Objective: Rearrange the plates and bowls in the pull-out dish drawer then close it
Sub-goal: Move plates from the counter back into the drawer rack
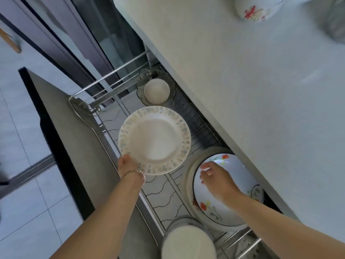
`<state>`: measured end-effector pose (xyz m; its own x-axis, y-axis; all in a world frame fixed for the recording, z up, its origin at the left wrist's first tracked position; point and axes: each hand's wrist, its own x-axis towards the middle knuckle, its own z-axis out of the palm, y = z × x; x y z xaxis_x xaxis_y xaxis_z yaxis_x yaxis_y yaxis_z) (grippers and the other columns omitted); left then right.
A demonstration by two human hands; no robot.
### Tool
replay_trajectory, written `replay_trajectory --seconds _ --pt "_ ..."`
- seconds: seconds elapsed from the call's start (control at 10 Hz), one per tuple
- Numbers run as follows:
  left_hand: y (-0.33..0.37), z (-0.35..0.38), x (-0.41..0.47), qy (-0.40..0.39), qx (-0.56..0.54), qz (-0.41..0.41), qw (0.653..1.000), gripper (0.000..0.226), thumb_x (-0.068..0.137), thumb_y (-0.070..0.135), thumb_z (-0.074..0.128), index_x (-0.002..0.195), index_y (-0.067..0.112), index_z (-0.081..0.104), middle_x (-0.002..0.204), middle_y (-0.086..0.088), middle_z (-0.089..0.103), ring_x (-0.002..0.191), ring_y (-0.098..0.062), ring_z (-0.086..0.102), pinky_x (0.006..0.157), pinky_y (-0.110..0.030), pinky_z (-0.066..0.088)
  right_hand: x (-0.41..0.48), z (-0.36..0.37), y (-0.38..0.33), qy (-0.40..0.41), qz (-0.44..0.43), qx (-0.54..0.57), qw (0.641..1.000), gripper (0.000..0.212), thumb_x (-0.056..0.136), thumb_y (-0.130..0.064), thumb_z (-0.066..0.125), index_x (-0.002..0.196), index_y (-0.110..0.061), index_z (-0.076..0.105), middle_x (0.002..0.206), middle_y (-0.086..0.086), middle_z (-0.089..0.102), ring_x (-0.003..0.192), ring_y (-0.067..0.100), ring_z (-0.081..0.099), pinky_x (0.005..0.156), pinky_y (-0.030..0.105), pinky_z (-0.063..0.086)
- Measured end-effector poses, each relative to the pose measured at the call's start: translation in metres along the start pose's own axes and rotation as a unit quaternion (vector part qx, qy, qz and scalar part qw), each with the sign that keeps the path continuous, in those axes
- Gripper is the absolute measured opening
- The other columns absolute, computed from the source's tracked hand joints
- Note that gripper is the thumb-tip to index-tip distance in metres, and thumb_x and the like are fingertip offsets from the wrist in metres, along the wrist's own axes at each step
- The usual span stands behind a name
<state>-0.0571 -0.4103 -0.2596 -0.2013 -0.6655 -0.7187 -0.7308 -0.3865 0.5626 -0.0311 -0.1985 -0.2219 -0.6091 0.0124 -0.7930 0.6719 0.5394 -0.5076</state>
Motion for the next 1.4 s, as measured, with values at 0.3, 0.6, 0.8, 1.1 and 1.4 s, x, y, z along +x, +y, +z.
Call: replay_trajectory --seconds 0.3,0.6,0.8,1.1,1.4 --pt "-0.040 0.065 0.033 -0.030 -0.045 -0.016 0.998 0.030 0.100 0.021 0.038 0.119 0.006 0.055 0.106 -0.006 0.063 0.098 -0.021 0.055 0.085 -0.029 0.045 0.023 0.002 0.002 0.003 -0.028 0.041 0.999 0.029 0.095 -0.012 0.049 0.081 -0.037 0.051 0.090 0.001 0.061 0.099 0.029 0.062 0.094 0.042 0.048" --pt "-0.042 0.084 0.053 -0.089 0.122 0.011 0.988 0.040 0.101 0.021 0.032 0.137 0.004 0.040 0.136 -0.015 0.050 0.097 -0.021 0.045 0.075 -0.025 0.041 0.034 -0.002 0.002 -0.001 -0.031 0.039 0.999 0.028 0.096 -0.013 0.048 0.082 -0.037 0.050 0.084 -0.005 0.062 0.083 0.018 0.063 0.090 0.039 0.049" --pt "-0.044 0.080 0.069 -0.053 0.142 0.044 0.987 0.026 0.097 0.017 0.044 0.116 0.004 0.056 0.085 -0.003 0.049 0.089 -0.017 0.042 0.060 -0.020 0.033 0.034 -0.003 0.002 -0.007 -0.022 0.039 0.999 0.026 0.096 -0.015 0.048 0.084 -0.037 0.049 0.084 -0.007 0.063 0.083 0.017 0.065 0.090 0.039 0.050" --pt "-0.041 0.072 0.070 -0.056 0.233 0.058 0.969 0.015 0.097 0.028 0.041 0.096 0.014 0.042 0.098 -0.017 0.052 0.088 -0.024 0.052 0.088 -0.036 0.050 0.036 -0.002 0.003 -0.019 -0.026 0.023 0.999 0.025 0.095 -0.016 0.050 0.082 -0.038 0.048 0.083 -0.009 0.062 0.086 0.018 0.064 0.091 0.039 0.051" --pt "-0.024 0.050 -0.007 -0.108 0.426 0.212 0.873 0.042 0.092 0.008 0.041 0.134 0.007 0.041 0.138 -0.018 0.034 0.114 -0.037 0.052 0.090 -0.041 0.047 -0.001 -0.009 0.005 -0.044 0.022 -0.077 0.996 0.026 0.095 -0.020 0.042 0.119 -0.023 0.051 0.102 -0.001 0.058 0.093 0.020 0.062 0.078 0.026 0.046"
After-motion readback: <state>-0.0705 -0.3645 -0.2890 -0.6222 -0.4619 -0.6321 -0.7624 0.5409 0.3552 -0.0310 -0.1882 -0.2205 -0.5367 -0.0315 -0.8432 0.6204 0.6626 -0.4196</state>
